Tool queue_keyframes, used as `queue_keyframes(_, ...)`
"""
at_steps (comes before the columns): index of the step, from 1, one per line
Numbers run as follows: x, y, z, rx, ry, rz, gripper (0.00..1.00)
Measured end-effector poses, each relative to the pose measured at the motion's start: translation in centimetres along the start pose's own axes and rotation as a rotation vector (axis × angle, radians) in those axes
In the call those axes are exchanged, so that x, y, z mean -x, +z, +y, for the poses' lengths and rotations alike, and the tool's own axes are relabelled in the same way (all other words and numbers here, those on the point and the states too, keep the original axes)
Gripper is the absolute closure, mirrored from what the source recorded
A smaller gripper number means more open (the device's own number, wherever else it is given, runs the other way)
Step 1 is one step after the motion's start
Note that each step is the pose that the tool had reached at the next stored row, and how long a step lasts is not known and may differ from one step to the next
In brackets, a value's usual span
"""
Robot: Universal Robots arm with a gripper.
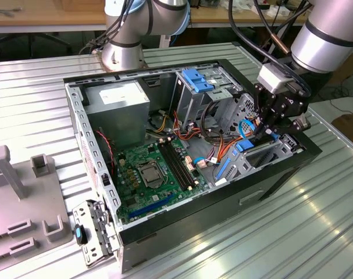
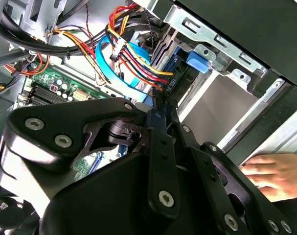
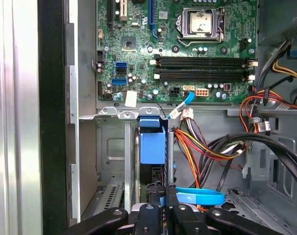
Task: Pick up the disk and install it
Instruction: 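Insert the second disk wire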
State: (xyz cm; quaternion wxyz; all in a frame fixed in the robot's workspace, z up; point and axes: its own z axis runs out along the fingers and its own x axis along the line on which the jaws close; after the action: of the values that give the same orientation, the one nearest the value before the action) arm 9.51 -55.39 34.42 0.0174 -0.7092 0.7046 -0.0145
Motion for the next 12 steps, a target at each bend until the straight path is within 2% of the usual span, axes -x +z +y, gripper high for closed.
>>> queue_keyframes(4,0.0,0.36,0.02,0.0,0.0,0.0,0.84)
queue_keyframes(12,0.0,0.39,0.02,-0.0001,0.0,-0.0002,0.83)
